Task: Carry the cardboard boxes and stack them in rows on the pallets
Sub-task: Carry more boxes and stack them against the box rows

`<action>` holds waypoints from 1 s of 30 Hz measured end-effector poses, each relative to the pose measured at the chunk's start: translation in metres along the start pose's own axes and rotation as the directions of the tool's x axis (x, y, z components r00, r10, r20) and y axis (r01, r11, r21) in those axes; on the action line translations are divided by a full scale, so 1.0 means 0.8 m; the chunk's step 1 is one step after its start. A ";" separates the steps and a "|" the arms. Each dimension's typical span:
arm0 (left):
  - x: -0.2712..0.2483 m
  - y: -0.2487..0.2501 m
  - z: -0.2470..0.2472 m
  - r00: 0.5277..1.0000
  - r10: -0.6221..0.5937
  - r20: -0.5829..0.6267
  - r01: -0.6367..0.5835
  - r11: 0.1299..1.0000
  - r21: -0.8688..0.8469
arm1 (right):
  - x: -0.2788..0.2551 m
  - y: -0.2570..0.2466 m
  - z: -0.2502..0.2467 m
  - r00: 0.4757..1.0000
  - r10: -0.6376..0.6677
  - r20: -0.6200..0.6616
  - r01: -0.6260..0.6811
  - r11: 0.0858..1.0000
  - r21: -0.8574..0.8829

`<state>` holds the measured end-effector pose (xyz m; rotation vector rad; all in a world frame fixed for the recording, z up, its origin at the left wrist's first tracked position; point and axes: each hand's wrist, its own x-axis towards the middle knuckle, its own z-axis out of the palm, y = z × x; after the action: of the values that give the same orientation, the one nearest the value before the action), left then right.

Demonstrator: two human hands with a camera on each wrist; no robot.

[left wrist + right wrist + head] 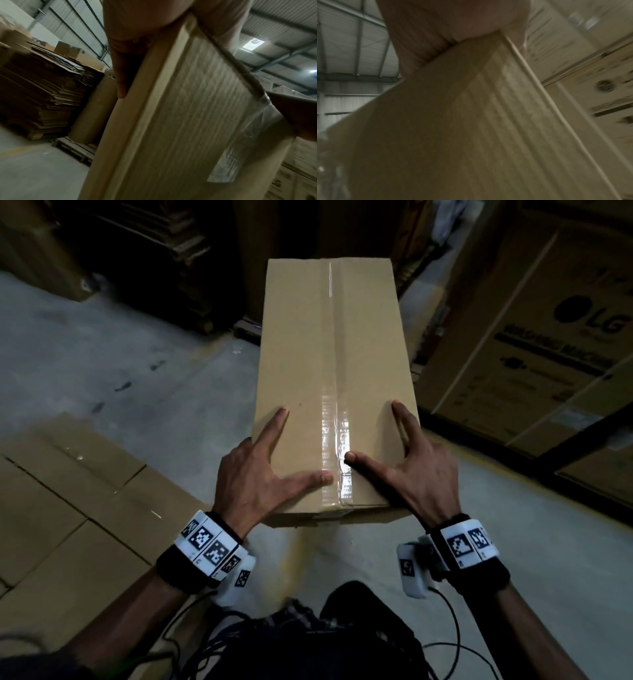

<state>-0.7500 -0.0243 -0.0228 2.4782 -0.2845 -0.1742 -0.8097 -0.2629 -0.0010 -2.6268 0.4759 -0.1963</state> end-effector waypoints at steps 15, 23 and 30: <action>0.442 -0.045 -0.043 0.957 -0.249 -0.151 0.251 0.968 -0.008 | 0.504 -0.106 0.102 0.968 -0.187 0.167 0.170 0.979 0.111; 0.624 -0.098 -0.118 0.821 -0.448 -0.353 0.436 0.892 -0.117 | 0.750 -0.254 0.158 0.856 -0.422 0.298 0.401 0.907 0.133; 0.761 -0.221 -0.182 0.706 -0.558 -0.435 0.516 0.827 -0.225 | 0.914 -0.412 0.277 0.731 -0.573 0.370 0.552 0.816 0.173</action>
<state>-0.1043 0.0490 -0.0490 2.3495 0.6654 0.2011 0.0162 -0.1620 -0.0025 -2.5809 -0.4829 0.1568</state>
